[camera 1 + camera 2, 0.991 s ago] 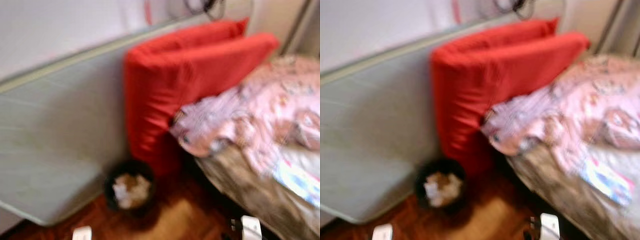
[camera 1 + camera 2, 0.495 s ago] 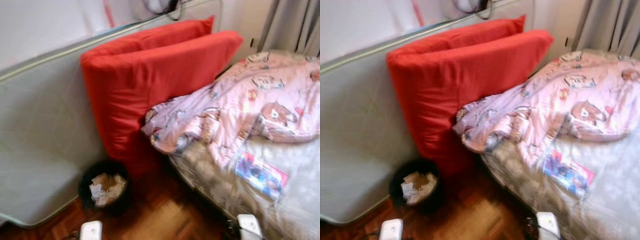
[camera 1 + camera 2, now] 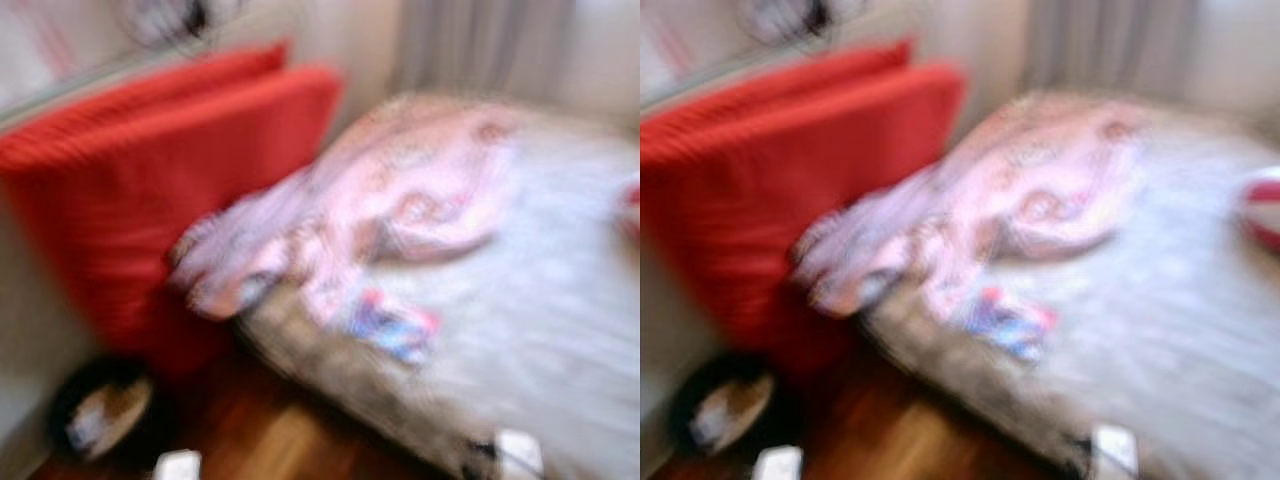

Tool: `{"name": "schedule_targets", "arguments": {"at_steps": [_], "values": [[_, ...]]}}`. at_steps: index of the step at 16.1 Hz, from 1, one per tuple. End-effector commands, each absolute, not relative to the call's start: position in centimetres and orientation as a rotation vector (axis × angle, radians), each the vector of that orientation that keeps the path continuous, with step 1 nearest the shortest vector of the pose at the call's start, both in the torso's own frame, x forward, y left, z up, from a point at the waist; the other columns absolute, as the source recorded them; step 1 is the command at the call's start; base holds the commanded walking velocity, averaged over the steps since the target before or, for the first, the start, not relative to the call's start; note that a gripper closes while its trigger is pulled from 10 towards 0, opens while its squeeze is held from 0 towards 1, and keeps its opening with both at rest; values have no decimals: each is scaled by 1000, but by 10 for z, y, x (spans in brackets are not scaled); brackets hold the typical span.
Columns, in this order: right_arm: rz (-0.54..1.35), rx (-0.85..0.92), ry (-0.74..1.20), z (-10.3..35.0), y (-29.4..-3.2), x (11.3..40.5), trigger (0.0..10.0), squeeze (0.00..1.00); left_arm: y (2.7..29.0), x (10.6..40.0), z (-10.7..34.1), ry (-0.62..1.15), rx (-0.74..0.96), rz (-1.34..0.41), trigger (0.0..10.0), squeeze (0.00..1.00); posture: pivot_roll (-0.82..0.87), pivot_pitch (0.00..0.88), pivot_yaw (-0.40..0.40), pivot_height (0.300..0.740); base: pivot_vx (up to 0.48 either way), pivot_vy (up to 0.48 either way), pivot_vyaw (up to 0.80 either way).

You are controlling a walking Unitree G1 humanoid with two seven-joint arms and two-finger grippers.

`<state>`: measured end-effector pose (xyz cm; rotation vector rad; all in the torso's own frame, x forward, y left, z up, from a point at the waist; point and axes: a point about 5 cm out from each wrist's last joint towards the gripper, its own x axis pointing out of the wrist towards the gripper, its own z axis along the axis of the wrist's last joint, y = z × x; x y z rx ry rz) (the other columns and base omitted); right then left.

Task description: Clean up the room

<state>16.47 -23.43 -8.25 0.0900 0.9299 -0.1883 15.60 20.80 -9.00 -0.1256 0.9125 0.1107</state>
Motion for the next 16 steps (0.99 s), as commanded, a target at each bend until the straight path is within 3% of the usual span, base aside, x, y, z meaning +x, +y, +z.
{"name": "schedule_targets", "arguments": {"at_steps": [1,7,10,16], "values": [[-154,121,960,-88,-220,162,10000,0,217,156,-89,930,-92,125,10000,0,-11,0,96,740,0,-386,-744],[-211,167,954,-88,-219,161,10000,0,206,182,-81,904,-89,103,10000,0,-26,0,102,740,0,-386,-744],[-199,166,936,-87,-219,163,10000,0,201,191,-77,892,-85,94,10000,0,-25,0,105,740,0,-384,0],[-220,171,945,-88,-219,162,10000,0,206,182,-81,901,-88,102,10000,0,-23,0,101,740,0,-386,0]]}}
